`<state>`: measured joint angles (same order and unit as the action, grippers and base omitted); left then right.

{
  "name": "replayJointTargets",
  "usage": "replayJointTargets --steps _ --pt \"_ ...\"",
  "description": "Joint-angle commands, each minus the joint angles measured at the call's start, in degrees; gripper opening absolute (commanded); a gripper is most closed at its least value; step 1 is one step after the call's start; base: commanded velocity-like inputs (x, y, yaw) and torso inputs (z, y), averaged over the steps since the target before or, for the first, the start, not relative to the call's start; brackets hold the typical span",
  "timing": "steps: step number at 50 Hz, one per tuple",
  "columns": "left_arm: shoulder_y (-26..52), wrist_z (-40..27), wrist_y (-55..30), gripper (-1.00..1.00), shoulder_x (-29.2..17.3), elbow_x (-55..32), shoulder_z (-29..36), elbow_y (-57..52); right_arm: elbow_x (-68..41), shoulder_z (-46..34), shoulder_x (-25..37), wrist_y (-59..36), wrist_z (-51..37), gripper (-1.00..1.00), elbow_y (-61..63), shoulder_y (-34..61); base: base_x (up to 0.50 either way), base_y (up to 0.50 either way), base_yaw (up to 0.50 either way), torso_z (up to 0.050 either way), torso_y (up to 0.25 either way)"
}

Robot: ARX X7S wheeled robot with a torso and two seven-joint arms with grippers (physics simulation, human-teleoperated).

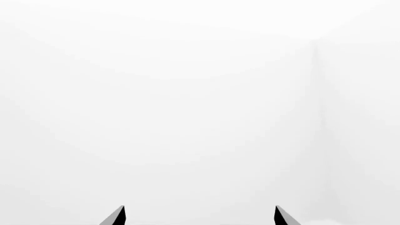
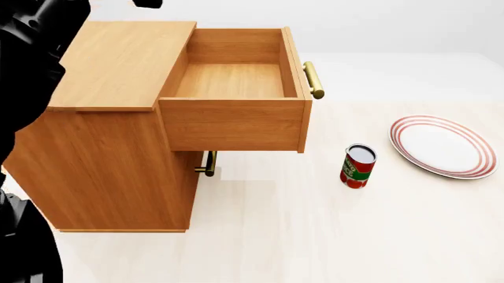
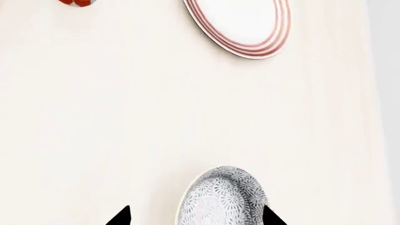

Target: Put the bowl in the top drawer of the cabinet.

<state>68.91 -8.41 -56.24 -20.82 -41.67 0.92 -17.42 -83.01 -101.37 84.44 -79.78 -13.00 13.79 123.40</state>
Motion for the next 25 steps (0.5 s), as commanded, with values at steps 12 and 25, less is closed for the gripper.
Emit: replayJointTargets --steps 12,25 --pt "6.3 -3.8 -8.9 1.00 -0.9 -5.5 -2.3 -1.8 0.8 -8.9 -1.3 16.1 -3.7 1.00 -5.6 -13.6 0.00 0.00 0.00 0.000 0.000" --pt "6.7 -5.8 -12.0 1.00 -1.1 -8.5 -4.3 -3.8 1.5 -12.5 -4.9 23.5 -6.0 1.00 -10.8 -21.0 0.00 0.00 0.00 0.000 0.000"
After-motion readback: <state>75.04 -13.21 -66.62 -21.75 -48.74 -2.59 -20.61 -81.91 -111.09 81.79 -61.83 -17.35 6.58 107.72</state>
